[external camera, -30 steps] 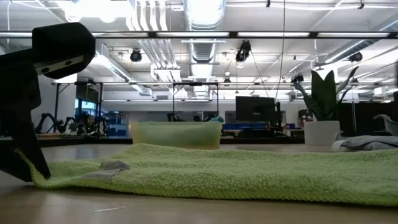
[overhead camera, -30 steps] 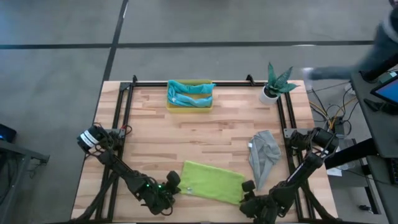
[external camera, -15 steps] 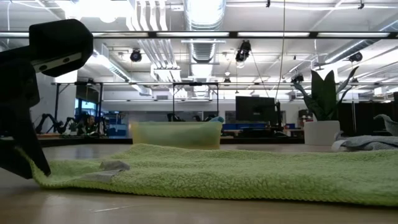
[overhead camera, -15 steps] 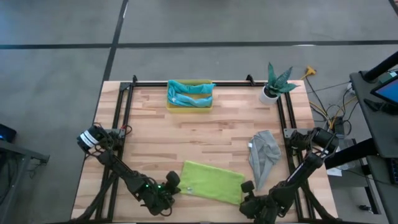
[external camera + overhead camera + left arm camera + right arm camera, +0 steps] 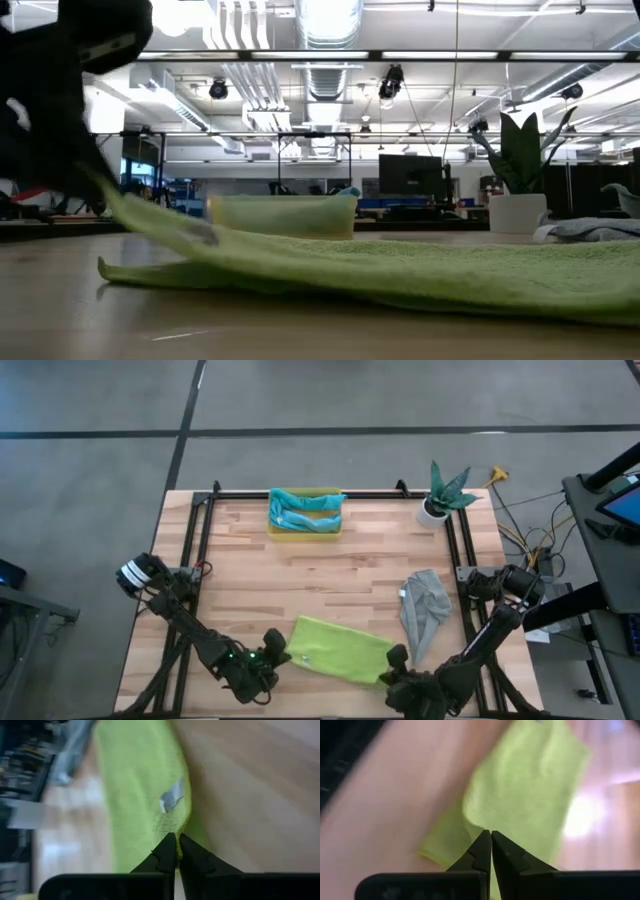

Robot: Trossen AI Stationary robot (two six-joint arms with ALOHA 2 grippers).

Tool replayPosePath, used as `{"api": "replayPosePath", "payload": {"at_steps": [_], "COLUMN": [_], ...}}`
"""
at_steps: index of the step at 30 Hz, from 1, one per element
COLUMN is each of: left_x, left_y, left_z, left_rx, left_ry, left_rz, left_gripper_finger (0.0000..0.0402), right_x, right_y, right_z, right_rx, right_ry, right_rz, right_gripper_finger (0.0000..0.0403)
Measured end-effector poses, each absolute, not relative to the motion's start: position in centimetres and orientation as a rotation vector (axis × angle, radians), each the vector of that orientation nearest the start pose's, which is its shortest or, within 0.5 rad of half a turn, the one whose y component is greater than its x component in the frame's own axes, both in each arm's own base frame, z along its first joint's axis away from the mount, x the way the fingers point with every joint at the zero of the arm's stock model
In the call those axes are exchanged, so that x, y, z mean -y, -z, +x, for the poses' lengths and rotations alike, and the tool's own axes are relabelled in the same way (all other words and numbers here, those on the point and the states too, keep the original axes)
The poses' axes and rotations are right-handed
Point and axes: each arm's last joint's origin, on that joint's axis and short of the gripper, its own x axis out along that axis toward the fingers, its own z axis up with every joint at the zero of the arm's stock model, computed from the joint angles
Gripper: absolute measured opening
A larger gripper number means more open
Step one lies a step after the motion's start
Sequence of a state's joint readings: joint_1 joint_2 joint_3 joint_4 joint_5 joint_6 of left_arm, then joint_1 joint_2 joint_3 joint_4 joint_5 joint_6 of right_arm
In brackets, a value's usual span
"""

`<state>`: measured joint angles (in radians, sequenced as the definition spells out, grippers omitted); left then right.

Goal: Roll microfiber towels into tight, uniform cylinder then place into a basket
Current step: Roll the green towel

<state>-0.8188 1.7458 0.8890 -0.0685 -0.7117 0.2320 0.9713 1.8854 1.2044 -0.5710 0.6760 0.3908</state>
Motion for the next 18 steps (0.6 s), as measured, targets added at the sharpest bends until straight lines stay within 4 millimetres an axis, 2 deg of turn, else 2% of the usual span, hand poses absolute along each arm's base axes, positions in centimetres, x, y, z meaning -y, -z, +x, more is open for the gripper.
{"api": "replayPosePath", "payload": {"at_steps": [7,12,18], "left_x": [21.3,20.0,18.4], "left_y": [-15.6,-15.8,-16.3], "left_z": [23.5,24.3,25.1], "left_rx": [-0.636,-0.636,-0.623], "left_ry": [0.019,-0.130,-0.386], "left_rz": [1.007,1.047,1.125], "left_gripper_finger": [0.0000,0.0000,0.0000], "right_x": [-27.7,-26.3,-23.8], "right_y": [-17.7,-17.2,-17.1], "right_z": [21.5,21.3,20.1], "right_rx": [-0.877,-0.892,-0.840], "right_ry": [0.063,0.172,0.401], "right_rz": [-0.696,-0.726,-0.801], "right_gripper_finger": [0.0009,0.0009,0.0009]}}
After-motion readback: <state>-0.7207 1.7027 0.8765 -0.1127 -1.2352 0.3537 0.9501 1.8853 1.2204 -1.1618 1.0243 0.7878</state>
